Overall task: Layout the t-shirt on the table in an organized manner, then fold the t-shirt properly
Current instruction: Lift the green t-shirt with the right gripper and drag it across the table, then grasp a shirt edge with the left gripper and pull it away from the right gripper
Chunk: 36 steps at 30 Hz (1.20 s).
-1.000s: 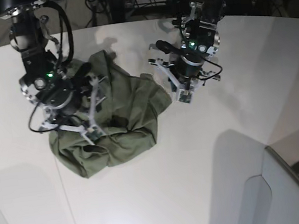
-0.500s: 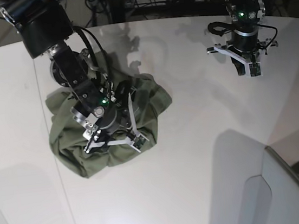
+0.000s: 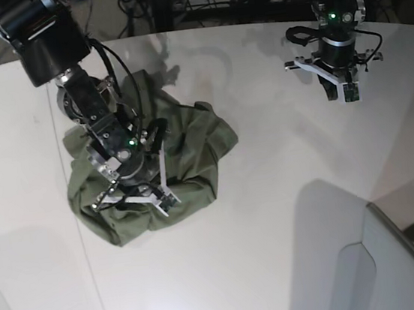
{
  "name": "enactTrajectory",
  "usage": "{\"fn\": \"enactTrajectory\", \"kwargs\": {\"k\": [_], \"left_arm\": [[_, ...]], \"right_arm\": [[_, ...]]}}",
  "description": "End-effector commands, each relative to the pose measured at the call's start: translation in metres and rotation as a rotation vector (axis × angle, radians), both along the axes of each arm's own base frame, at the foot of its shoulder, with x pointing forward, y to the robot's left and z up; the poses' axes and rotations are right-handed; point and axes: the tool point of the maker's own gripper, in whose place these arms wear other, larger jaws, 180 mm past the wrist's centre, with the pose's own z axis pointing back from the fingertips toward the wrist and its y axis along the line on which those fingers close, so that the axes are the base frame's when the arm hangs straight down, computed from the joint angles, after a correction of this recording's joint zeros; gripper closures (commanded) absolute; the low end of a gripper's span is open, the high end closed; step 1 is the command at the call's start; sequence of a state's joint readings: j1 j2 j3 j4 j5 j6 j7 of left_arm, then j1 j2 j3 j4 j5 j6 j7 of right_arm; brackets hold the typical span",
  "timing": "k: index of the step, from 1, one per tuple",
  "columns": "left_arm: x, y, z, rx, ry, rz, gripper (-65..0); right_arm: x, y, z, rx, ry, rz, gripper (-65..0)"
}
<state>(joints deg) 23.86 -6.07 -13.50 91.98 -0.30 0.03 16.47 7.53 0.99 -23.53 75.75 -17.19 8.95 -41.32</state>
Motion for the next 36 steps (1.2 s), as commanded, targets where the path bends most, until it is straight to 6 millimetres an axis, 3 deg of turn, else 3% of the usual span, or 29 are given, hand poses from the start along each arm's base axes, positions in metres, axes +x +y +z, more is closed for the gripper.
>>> {"fn": "enactTrajectory", "kwargs": {"k": [1, 5, 11, 20, 25, 28, 32, 36], "left_arm": [[0.007, 0.003, 0.012, 0.016, -0.044, -0.005, 0.0], [0.009, 0.004, 0.011, 0.017, -0.045, -0.003, 0.0], [0.009, 0.003, 0.011, 0.015, -0.045, -0.007, 0.0], [0.009, 0.003, 0.011, 0.017, -0.044, -0.006, 0.0], [0.01, 0.004, 0.011, 0.021, -0.045, -0.006, 0.0], [0.01, 0.003, 0.011, 0.018, -0.045, -0.007, 0.0], [0.01, 0.003, 0.011, 0.015, -0.046, -0.007, 0.0], [0.015, 0.0, 0.013, 0.01, -0.057, -0.01, 0.0]], "right_arm": [[0.009, 0.001, 0.022, 0.012, -0.061, -0.006, 0.0], [-0.011, -0.02, 0.064, -0.008, -0.117, -0.049, -0.2], [-0.04, -0.084, 0.111, -0.001, -0.173, -0.268, -0.2], [-0.07, -0.182, 0.113, -0.103, -0.161, -0.512, -0.2], [-0.08, -0.244, 0.132, -0.136, -0.215, -0.703, -0.2], [-0.089, -0.269, 0.14, -0.15, -0.234, -0.785, -0.2], [-0.089, -0.287, 0.152, -0.153, -0.296, -0.826, -0.2], [-0.069, -0.28, 0.166, -0.146, -0.356, -0.733, 0.0]]}}
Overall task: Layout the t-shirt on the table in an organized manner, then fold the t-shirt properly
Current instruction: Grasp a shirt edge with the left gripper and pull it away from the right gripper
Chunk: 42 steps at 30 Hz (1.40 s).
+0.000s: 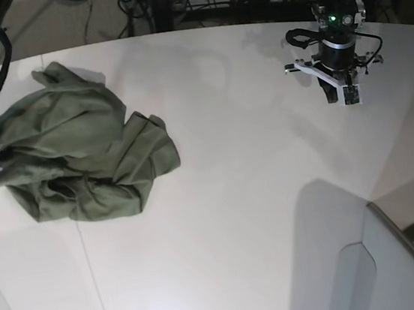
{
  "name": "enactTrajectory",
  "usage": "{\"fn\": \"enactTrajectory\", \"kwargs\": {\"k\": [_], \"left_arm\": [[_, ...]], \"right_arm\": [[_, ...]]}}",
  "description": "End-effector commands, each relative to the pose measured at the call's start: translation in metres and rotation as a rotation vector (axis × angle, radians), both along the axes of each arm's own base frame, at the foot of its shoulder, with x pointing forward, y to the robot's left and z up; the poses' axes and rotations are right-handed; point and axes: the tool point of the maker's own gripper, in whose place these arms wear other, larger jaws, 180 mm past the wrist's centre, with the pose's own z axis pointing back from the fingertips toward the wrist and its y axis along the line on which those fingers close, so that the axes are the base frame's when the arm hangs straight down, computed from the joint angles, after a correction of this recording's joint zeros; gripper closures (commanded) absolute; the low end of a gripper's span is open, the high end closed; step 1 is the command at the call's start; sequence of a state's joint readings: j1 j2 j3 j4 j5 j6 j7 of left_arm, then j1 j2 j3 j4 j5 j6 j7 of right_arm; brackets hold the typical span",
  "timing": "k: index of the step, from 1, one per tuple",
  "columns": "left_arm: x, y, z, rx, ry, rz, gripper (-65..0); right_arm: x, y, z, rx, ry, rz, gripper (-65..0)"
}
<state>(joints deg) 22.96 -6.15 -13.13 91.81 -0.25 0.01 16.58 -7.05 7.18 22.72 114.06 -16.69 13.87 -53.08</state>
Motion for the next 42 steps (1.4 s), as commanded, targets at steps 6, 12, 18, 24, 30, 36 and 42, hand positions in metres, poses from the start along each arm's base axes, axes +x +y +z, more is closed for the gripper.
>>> {"fn": "enactTrajectory", "kwargs": {"k": [6, 12, 18, 24, 30, 36, 42], "left_arm": [[0.032, -0.054, 0.009, -0.044, -0.063, -0.141, 0.0], [0.056, -0.199, 0.021, -0.171, -0.112, -0.481, 0.0], [0.071, -0.315, 0.017, -0.237, -0.094, -0.713, 0.0], [0.088, -0.34, -0.007, -0.239, -0.03, -0.72, 0.0], [0.1, -0.346, -0.037, -0.237, -0.064, -0.732, 0.0], [0.096, -0.326, -0.072, -0.197, -0.005, -0.721, 0.0], [0.097, -0.302, -0.088, -0.145, 0.043, -0.709, 0.0]], "right_arm": [[0.026, 0.001, 0.033, -0.032, -0.102, 0.03, 0.0], [0.024, -0.002, 0.032, -0.034, -0.1, 0.025, 0.0], [0.04, -0.004, 0.054, -0.048, -0.165, 0.025, 0.0], [0.061, -0.023, 0.105, -0.128, -0.27, 0.025, 0.0], [0.063, -0.037, 0.127, -0.188, -0.295, 0.018, 0.0], [0.06, -0.047, 0.141, -0.279, -0.294, -0.019, 0.0], [0.065, -0.049, 0.167, -0.436, -0.34, 0.002, 0.0]]}}
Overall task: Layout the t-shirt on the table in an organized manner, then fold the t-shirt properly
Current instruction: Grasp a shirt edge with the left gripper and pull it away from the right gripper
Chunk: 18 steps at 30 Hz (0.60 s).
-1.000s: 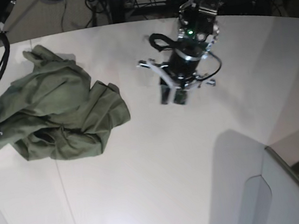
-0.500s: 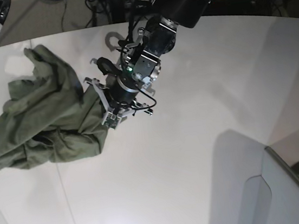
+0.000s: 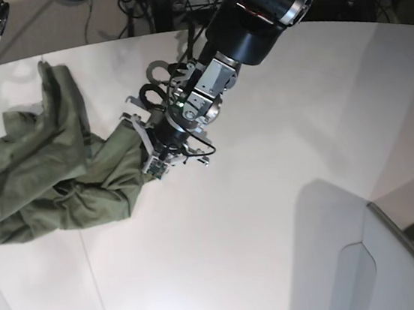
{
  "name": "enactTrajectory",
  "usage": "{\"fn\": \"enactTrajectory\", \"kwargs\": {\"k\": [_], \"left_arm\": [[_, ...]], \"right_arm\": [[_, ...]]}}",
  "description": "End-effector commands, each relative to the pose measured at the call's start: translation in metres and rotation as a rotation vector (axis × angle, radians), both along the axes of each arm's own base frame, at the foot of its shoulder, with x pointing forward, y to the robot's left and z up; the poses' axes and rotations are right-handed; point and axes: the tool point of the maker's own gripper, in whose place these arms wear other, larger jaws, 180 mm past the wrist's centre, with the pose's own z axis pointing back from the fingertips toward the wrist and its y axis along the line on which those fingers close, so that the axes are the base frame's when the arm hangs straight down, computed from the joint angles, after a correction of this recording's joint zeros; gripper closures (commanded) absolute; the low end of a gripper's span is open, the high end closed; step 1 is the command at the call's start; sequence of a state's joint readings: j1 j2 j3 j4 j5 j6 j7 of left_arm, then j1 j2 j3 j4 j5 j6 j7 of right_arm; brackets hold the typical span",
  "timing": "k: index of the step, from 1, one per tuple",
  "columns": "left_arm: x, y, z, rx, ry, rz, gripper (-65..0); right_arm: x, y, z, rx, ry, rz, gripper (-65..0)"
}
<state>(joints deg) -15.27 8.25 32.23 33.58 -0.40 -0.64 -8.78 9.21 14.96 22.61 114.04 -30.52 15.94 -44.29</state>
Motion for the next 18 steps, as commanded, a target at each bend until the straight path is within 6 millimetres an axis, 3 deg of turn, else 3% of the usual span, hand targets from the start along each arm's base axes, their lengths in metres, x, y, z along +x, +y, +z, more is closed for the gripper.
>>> {"fn": "enactTrajectory", "kwargs": {"k": [1, 7, 10, 14, 18], "left_arm": [[-0.003, 0.024, -0.018, 0.09, 0.061, 0.028, 0.0], [0.015, 0.114, -0.028, 0.135, 0.077, 0.212, 0.0], [0.023, 0.159, -0.027, 0.148, 0.074, 0.314, 0.0], [0.035, 0.186, 0.0, 0.114, -0.008, 0.389, 0.0], [0.043, 0.18, 0.037, 0.068, -0.089, 0.397, 0.0]], "right_arm": [[0.002, -0.002, 0.021, -0.053, -0.051, 0.005, 0.0], [0.002, -0.001, 0.019, -0.053, -0.048, 0.01, 0.0], [0.005, -0.003, 0.008, -0.035, -0.024, 0.01, 0.0], [0.018, 0.017, -0.02, -0.003, 0.045, 0.067, 0.0], [0.031, 0.047, -0.04, -0.006, 0.105, 0.156, 0.0]]}}
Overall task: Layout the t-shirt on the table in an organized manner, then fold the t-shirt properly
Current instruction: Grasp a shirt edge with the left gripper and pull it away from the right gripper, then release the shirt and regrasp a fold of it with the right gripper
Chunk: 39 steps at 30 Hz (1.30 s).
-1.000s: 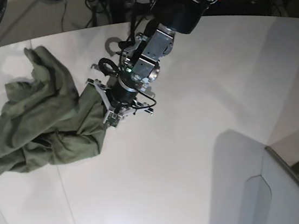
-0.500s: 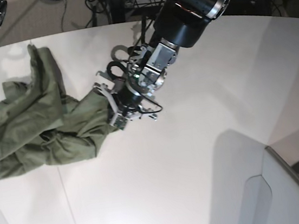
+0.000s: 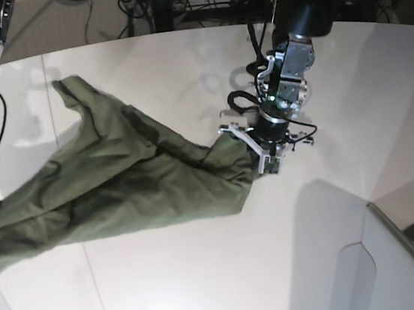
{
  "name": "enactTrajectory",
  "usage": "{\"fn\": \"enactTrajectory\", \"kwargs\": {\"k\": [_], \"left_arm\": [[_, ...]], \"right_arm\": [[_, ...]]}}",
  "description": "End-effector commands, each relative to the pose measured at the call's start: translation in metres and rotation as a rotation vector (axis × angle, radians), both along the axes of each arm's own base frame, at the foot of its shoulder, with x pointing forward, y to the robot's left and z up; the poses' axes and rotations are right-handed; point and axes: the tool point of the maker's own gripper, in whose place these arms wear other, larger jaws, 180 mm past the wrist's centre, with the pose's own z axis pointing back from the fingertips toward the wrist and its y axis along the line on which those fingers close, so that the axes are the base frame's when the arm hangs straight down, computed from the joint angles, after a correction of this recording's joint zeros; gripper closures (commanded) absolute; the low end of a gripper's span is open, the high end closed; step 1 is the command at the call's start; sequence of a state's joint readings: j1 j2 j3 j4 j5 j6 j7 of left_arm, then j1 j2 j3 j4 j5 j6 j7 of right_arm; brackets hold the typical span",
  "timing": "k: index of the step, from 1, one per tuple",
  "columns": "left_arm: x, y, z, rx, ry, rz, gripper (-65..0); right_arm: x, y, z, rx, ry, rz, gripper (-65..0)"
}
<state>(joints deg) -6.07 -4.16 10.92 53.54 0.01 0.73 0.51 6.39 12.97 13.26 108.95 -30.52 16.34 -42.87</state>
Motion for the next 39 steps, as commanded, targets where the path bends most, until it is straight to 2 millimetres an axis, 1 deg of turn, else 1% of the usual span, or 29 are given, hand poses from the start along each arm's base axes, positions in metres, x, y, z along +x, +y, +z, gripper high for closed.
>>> {"fn": "enactTrajectory", "kwargs": {"k": [1, 3, 5, 7, 8, 10, 13, 14, 16, 18, 19, 20, 21, 22, 23, 25, 26, 27, 28, 29, 30, 32, 33, 34, 36, 37, 39], "left_arm": [[0.021, -0.01, 0.028, -0.016, -0.072, -0.013, 0.0], [0.027, -0.019, 0.047, -0.026, -0.094, -0.023, 0.0], [0.026, -0.027, 0.06, -0.041, -0.112, -0.028, 0.0], [0.027, -0.041, 0.074, -0.075, -0.143, -0.033, 0.0], [0.028, -0.045, 0.076, -0.082, -0.148, -0.035, 0.0], [0.027, -0.054, 0.074, -0.103, -0.139, -0.034, 0.0], [0.025, -0.062, 0.061, -0.117, -0.102, -0.03, 0.0], [0.024, -0.061, 0.058, -0.116, -0.095, -0.028, 0.0], [0.024, -0.058, 0.058, -0.111, -0.095, -0.025, 0.0], [0.019, -0.053, 0.053, -0.105, -0.083, -0.019, 0.0], [0.018, -0.045, 0.05, -0.087, -0.08, -0.018, 0.0], [0.013, -0.036, 0.045, -0.069, -0.069, -0.017, 0.0], [0.006, -0.031, 0.039, -0.058, -0.052, -0.015, 0.0], [0.003, -0.027, 0.039, -0.05, -0.053, -0.016, 0.0], [-0.001, -0.024, 0.039, -0.047, -0.053, -0.016, 0.0], [-0.01, -0.019, 0.041, -0.034, -0.06, -0.023, 0.0], [-0.015, -0.02, 0.044, -0.038, -0.069, -0.026, 0.0], [-0.017, -0.021, 0.047, -0.042, -0.076, -0.028, 0.0], [-0.021, -0.019, 0.049, -0.038, -0.077, -0.031, 0.0], [-0.026, -0.017, 0.049, -0.033, -0.078, -0.034, 0.0], [-0.03, -0.014, 0.05, -0.027, -0.078, -0.036, 0.0], [-0.039, -0.009, 0.048, -0.014, -0.071, -0.042, 0.0], [-0.044, -0.006, 0.045, -0.009, -0.062, -0.042, 0.0], [-0.044, -0.005, 0.046, -0.008, -0.065, -0.043, 0.0], [-0.046, -0.005, 0.049, -0.011, -0.07, -0.044, 0.0], [-0.05, -0.001, 0.049, -0.003, -0.069, -0.046, 0.0], [-0.052, 0.004, 0.055, 0.008, -0.081, -0.053, 0.0]], "right_arm": [[0.009, 0.003, 0.017, -0.038, -0.045, 0.018, 0.0], [0.016, 0.015, 0.006, -0.036, -0.012, 0.055, 0.0], [0.021, 0.024, -0.005, -0.035, 0.018, 0.082, 0.0], [0.025, 0.03, -0.017, -0.032, 0.053, 0.102, 0.0], [0.026, 0.032, -0.023, -0.03, 0.068, 0.109, 0.0], [0.031, 0.036, -0.03, -0.029, 0.071, 0.14, 0.0], [0.038, 0.035, -0.042, -0.023, 0.066, 0.17, 0.0], [0.038, 0.027, -0.044, -0.014, 0.048, 0.146, -0.3], [0.037, 0.001, -0.047, 0.009, 0.002, 0.054, -1.7], [0.034, -0.02, -0.062, 0.033, 0.002, -0.029, -4.5], [0.033, -0.03, -0.07, 0.047, 0.006, -0.073, -7.1], [0.032, -0.039, -0.081, 0.061, 0.02, -0.113, -11.3], [0.03, -0.047, -0.092, 0.074, 0.039, -0.149, -16.2], [0.028, -0.054, -0.101, 0.085, 0.051, -0.183, -21.8], [0.027, -0.059, -0.106, 0.092, 0.055, -0.209, -27.0], [0.025, -0.063, -0.11, 0.092, 0.055, -0.233, -35.0], [0.025, -0.064, -0.105, 0.09, 0.039, -0.233, -36.8], [0.025, -0.062, -0.1, 0.088, 0.027, -0.229, -36.9], [0.019, -0.058, -0.094, 0.077, 0.011, -0.219, -36.9], [0.013, -0.047, -0.091, 0.073, 0.002, -0.189, -37.2], [0.006, -0.029, -0.085, 0.078, -0.01, -0.139, -37.2], [-0.011, 0.023, -0.085, 0.119, 0.026, 0.006, -37.2], [-0.021, 0.051, -0.089, 0.152, 0.066, 0.084, -37.2], [-0.028, 0.074, -0.096, 0.184, 0.108, 0.149, -37.2], [-0.042, 0.112, -0.116, 0.246, 0.208, 0.255, -37.1], [-0.045, 0.127, -0.124, 0.274, 0.242, 0.292, -36.9], [-0.048, 0.148, -0.136, 0.299, 0.298, 0.36, -36.8]]}}
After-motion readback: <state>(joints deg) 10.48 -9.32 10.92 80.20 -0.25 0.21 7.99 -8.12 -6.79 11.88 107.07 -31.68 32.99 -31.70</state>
